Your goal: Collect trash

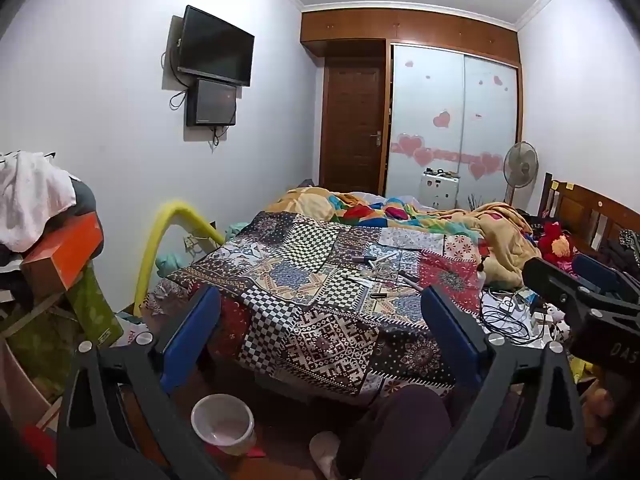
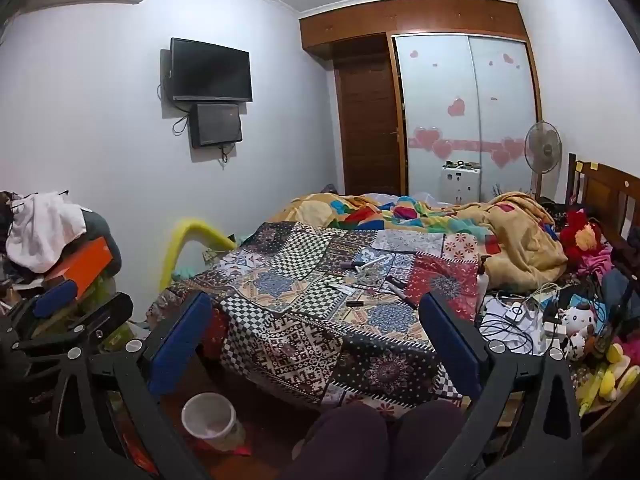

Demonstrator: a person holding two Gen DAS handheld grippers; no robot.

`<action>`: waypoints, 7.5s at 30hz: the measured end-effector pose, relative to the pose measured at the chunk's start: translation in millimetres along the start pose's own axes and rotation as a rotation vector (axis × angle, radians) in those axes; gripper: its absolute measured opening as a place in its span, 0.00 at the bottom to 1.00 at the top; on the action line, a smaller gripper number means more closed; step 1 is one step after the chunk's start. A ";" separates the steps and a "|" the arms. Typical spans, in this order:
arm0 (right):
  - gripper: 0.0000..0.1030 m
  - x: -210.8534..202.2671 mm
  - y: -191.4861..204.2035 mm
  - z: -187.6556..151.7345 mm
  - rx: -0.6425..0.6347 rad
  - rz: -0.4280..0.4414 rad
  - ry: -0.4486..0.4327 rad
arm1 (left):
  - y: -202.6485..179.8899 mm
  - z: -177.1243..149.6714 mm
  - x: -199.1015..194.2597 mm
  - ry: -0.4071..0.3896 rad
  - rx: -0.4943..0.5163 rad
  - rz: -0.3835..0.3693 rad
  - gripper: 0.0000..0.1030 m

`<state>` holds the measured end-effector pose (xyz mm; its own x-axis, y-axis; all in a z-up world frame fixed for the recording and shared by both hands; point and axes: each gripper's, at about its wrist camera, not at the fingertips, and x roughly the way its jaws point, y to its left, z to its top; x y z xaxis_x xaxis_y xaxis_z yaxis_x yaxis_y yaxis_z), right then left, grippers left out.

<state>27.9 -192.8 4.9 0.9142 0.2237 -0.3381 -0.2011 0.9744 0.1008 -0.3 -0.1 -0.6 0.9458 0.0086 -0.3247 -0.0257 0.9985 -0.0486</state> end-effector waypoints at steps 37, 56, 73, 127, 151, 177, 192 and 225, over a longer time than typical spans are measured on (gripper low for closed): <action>1.00 -2.9 5.6 -1.3 0.005 -0.007 0.003 | 10.6 -15.6 5.3 0.035 -0.011 0.024 0.98; 1.00 -4.7 6.0 0.5 0.003 -0.008 0.000 | 15.0 -16.8 7.6 0.046 -0.028 0.026 0.98; 1.00 -6.8 8.4 1.4 -0.008 -0.008 -0.003 | 17.3 -17.9 6.9 0.050 -0.040 0.021 0.98; 1.00 245.5 -142.1 10.3 -0.074 -0.243 0.314 | -74.3 7.6 361.4 0.380 -0.074 -0.101 0.98; 0.59 450.4 -237.7 -76.5 0.046 -0.033 0.710 | -156.7 -88.3 600.2 0.687 0.113 -0.297 0.92; 0.12 432.0 -231.3 -100.5 0.060 0.120 0.820 | -186.7 -119.6 562.7 0.816 0.225 -0.434 0.31; 0.11 440.7 -218.2 -102.3 0.117 0.049 0.790 | -208.7 -121.8 568.9 0.801 0.258 -0.427 0.12; 0.11 299.0 -84.3 21.5 0.020 0.186 0.469 | -65.8 -1.4 372.4 0.487 -0.020 -0.181 0.12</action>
<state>325.8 -208.7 -84.5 0.6059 0.3844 -0.6965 -0.3344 0.9175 0.2155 353.2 -62.7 -119.6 0.6754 -0.1957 -0.7110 0.1138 0.9803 -0.1617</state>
